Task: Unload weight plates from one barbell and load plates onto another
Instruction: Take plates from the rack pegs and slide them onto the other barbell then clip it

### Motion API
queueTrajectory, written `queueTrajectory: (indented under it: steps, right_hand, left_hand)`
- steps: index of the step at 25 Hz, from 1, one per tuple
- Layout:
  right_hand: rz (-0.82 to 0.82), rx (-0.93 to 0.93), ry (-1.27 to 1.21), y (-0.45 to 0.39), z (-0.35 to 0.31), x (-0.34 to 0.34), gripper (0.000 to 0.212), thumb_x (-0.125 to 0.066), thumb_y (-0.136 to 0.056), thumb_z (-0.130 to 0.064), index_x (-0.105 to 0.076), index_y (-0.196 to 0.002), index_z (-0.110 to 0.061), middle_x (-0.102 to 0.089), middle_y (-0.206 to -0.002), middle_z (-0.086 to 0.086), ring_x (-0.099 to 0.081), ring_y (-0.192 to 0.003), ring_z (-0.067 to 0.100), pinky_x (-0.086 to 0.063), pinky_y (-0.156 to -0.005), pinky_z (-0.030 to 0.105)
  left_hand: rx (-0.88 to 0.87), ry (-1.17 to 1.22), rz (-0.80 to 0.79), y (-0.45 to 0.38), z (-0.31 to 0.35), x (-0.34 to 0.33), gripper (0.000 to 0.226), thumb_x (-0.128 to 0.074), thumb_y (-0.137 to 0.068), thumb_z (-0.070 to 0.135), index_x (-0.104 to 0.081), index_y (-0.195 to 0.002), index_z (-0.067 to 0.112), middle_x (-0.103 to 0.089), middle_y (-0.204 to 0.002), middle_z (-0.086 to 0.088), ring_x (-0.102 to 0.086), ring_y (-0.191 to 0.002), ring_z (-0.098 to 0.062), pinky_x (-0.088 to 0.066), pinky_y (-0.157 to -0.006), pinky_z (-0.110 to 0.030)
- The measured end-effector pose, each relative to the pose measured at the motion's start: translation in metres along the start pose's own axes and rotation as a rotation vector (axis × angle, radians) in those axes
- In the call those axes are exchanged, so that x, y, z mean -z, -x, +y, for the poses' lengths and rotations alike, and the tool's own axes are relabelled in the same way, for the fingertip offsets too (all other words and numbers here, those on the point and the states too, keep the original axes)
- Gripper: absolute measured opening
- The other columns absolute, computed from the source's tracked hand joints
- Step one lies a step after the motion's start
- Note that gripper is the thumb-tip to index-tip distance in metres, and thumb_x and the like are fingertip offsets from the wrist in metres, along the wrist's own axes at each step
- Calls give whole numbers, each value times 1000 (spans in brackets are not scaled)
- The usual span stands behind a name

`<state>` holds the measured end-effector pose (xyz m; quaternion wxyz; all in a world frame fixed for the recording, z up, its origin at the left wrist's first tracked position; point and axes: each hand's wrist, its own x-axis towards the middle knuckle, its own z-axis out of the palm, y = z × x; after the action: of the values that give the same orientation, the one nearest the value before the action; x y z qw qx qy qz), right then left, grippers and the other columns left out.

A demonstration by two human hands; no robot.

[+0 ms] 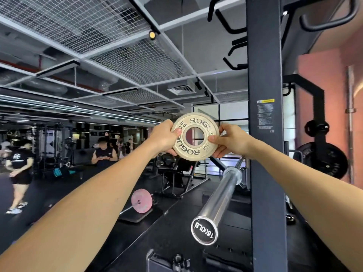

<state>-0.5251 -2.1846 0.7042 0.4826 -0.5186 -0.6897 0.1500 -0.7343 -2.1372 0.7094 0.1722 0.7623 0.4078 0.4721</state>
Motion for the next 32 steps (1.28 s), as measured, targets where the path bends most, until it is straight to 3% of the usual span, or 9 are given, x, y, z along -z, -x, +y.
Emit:
queueTrajectory:
  steps: [3, 6, 10, 13, 21, 26, 32]
  right_hand:
    - [68, -51, 31, 27, -12, -6, 34, -60, -94, -13, -43, -117, 5, -64, -83, 29, -66, -51, 23, -60, -51, 32]
    - [111, -104, 73, 63, -28, -15, 22, -60, -93, -12, -43, -104, -2, -65, -79, 27, -66, -48, 22, -59, -54, 38]
    - [160, -159, 96, 117, -52, -29, 17, -61, -93, -13, -44, -89, -11, -66, -80, 25, -67, -52, 24, -61, -56, 37]
    - [180, -201, 127, 157, -67, -43, 16, -61, -93, -14, -46, -89, -13, -68, -81, 24, -69, -55, 24, -61, -56, 35]
    - [197, -358, 160, 231, -53, -75, 26, -61, -94, -15, -46, -110, -2, -69, -89, 31, -68, -62, 31, -61, -60, 37]
    - [198, -403, 140, 230, -32, -76, 34, -61, -93, -15, -44, -117, 2, -68, -91, 33, -67, -60, 30, -61, -61, 39]
    - [161, -396, 126, 217, -18, -79, 29, -62, -93, -17, -46, -112, -2, -69, -91, 28, -69, -59, 27, -62, -62, 38]
  left_hand:
    - [-34, 55, -61, 16, 1, 4, 13, -46, -102, 24, -48, -95, 13, -62, -95, -8, -68, -62, -14, -56, -46, -24]
    - [-56, 117, -130, 42, 1, 10, 14, -46, -102, 22, -49, -107, 10, -61, -95, -6, -68, -64, -15, -58, -48, -26]
    - [-82, 164, -206, 80, 0, 21, 19, -47, -102, 23, -49, -109, 5, -61, -104, -11, -72, -71, -23, -62, -57, -37]
    - [-90, 177, -281, 110, -5, 26, 20, -47, -102, 25, -49, -111, 7, -62, -105, -12, -73, -72, -24, -62, -62, -39]
    - [-37, 230, -403, 179, -28, 7, 17, -47, -102, 24, -49, -112, 11, -62, -109, -12, -71, -69, -17, -57, -51, -25]
    - [-26, 220, -410, 179, -38, -11, 13, -47, -102, 23, -48, -110, 12, -61, -110, -12, -69, -68, -15, -57, -50, -24]
    - [-19, 137, -438, 162, -47, -12, 13, -49, -101, 22, -49, -110, 13, -62, -107, -8, -70, -68, -16, -57, -51, -26]
